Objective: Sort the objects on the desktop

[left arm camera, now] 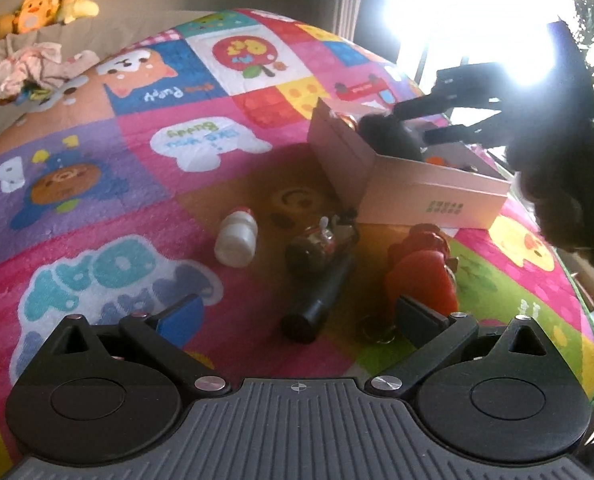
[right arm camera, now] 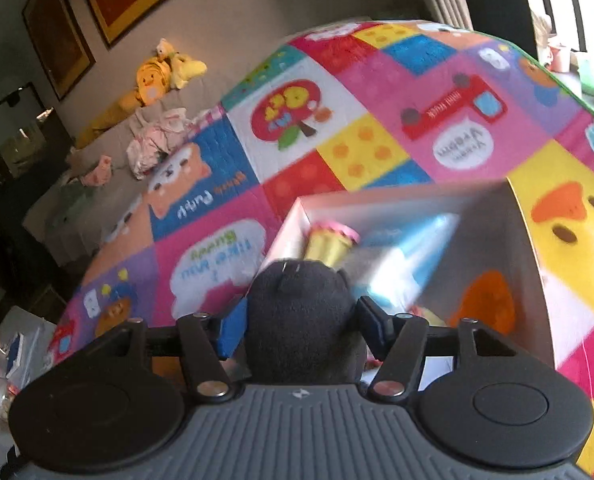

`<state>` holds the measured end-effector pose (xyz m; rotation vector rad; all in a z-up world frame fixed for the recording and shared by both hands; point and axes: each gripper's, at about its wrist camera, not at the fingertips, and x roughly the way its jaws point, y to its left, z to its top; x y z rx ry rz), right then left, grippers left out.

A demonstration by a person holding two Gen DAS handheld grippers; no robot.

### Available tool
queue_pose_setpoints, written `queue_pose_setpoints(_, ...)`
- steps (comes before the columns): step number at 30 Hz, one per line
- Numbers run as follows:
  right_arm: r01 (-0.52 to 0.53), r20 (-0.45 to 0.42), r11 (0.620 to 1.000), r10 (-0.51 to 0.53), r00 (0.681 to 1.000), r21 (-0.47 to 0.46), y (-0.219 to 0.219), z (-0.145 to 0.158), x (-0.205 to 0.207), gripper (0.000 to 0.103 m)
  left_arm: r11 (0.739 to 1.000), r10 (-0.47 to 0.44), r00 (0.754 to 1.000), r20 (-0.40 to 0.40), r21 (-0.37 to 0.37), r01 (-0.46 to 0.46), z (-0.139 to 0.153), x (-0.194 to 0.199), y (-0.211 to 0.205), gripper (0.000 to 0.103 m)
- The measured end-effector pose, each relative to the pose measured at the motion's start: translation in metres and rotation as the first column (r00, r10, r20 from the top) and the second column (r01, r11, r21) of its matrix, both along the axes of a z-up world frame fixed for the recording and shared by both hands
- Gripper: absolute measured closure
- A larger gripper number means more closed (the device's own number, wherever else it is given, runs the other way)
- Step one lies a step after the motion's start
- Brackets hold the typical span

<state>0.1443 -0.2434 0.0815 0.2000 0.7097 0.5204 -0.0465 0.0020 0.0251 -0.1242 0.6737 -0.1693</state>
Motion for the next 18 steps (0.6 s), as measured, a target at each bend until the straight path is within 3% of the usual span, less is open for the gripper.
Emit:
queue_pose_setpoints(5, -0.004, 0.187, 0.998, 0.015, 0.982, -0.059, -0.022, 0.025, -0.062, 0.023, 0.999, 0.000, 1.000, 0.005, 0.033, -0.001, 0.001, 0.001, 0.000, 0.000)
queue_pose_setpoints(9, -0.119, 0.231, 0.978, 0.158, 0.960, -0.173, -0.016, 0.021, -0.115, 0.004, 0.995, 0.015, 1.000, 0.021, 0.094, -0.017, 0.004, 0.002, -0.001, 0.000)
queue_pose_setpoints(14, -0.272, 0.213, 0.882, 0.371, 0.904, -0.384, 0.028, -0.023, -0.162, 0.004, 0.975, 0.117, 0.992, 0.041, 0.186, -0.123, 0.011, 0.006, 0.012, 0.000)
queue_pose_setpoints(16, -0.265, 0.237, 0.848, 0.405, 0.883, -0.460, 0.046, -0.038, -0.171, 0.004, 0.965, 0.151, 0.987, 0.046, 0.210, -0.158, 0.015, 0.005, 0.017, 0.000)
queue_pose_setpoints(18, -0.251, 0.257, 0.837, 0.412, 0.874, -0.486, 0.058, -0.046, -0.167, 0.002, 0.969, 0.150, 0.988, 0.045, 0.194, -0.156, 0.021, 0.002, 0.020, 0.000)
